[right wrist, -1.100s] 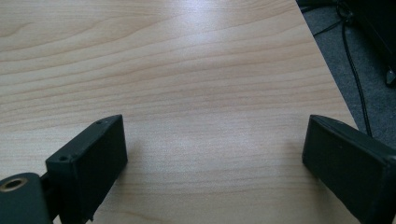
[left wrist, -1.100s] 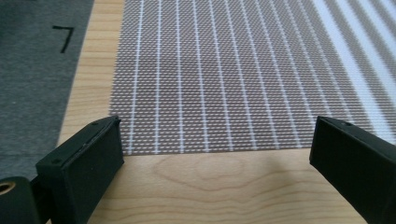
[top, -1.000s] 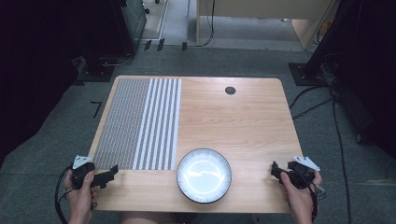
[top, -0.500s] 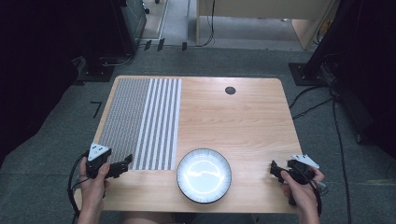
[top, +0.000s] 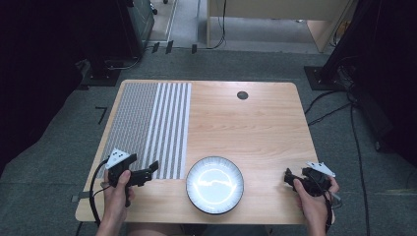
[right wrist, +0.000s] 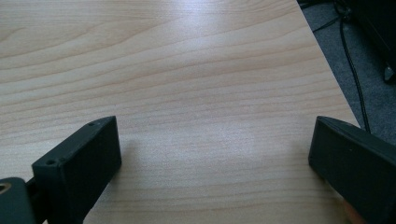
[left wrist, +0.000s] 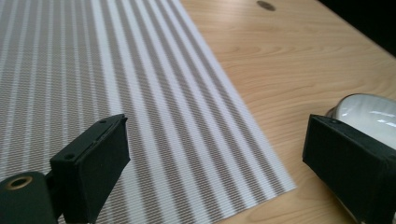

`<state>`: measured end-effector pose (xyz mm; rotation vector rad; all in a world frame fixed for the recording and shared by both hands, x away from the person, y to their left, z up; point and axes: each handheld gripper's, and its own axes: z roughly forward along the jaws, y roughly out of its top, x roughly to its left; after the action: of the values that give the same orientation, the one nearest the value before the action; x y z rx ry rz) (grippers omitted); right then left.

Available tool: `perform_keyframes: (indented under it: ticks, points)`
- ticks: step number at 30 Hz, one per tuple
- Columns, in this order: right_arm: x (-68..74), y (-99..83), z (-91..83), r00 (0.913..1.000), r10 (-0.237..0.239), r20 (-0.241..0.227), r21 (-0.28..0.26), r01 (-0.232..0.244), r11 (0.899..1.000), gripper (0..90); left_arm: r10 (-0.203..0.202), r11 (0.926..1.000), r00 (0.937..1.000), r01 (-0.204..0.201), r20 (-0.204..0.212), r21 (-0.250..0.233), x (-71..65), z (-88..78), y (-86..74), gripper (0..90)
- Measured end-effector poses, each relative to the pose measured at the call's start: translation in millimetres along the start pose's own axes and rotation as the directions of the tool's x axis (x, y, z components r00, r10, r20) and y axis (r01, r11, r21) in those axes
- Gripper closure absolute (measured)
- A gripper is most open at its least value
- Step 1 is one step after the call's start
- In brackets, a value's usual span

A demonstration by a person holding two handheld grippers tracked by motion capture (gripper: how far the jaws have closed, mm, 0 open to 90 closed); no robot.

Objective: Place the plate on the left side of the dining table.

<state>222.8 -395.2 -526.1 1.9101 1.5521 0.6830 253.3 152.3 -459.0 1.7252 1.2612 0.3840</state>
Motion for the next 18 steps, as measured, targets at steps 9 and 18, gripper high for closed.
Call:
perform_keyframes:
  ticks: [9,18]
  points:
    - [0.3,-0.2,-0.4,1.0,0.006,0.006,0.0,-0.006,1.0,2.8,0.013,0.9994,0.9994,-0.014,0.032,0.032,-22.9,11.7,-3.5,7.0]
    - [8.1,4.0,-13.4,0.9993,0.035,0.013,-0.068,-0.034,0.997,17.6,0.025,0.9983,0.9982,-0.027,0.055,0.051,-36.2,17.7,-7.0,7.1]
